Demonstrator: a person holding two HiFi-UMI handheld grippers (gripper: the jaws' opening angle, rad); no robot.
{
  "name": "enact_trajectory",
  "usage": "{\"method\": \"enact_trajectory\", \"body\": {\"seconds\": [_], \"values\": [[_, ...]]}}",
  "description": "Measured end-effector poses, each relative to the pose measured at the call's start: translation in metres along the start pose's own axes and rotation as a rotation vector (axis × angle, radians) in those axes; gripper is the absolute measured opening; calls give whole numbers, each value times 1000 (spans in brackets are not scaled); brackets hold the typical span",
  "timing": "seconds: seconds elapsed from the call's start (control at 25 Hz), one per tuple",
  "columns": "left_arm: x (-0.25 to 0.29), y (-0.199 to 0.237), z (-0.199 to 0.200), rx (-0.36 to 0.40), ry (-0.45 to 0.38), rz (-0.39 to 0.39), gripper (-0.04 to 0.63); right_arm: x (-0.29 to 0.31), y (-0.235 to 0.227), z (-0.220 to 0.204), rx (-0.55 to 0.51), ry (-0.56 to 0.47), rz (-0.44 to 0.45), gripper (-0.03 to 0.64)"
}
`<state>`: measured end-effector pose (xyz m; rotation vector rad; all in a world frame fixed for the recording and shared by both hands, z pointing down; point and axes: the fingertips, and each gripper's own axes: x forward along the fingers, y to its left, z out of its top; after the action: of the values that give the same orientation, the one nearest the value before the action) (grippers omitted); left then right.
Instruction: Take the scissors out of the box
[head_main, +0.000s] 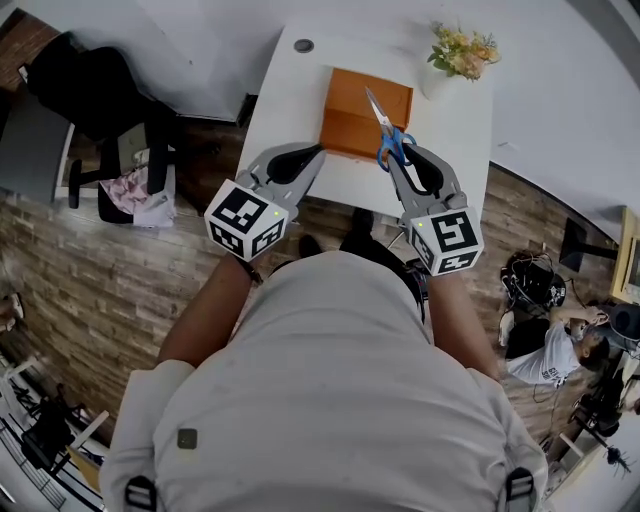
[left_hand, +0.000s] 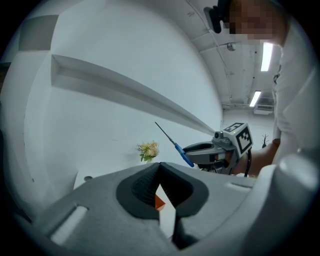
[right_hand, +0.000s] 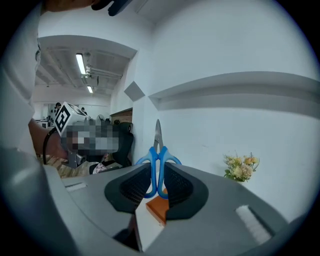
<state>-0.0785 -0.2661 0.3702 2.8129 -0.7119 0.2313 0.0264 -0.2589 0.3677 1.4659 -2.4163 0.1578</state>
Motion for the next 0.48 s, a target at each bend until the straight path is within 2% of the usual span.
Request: {"method": "enact_trajectory", "body": {"seconds": [0.2, 0.48], "values": [[-5, -6, 0, -17, -17, 10, 5, -17, 5, 3, -1, -24, 1, 97], [-1, -32, 3, 2, -21, 51, 5, -47, -5, 4, 4, -74, 27, 97]]}}
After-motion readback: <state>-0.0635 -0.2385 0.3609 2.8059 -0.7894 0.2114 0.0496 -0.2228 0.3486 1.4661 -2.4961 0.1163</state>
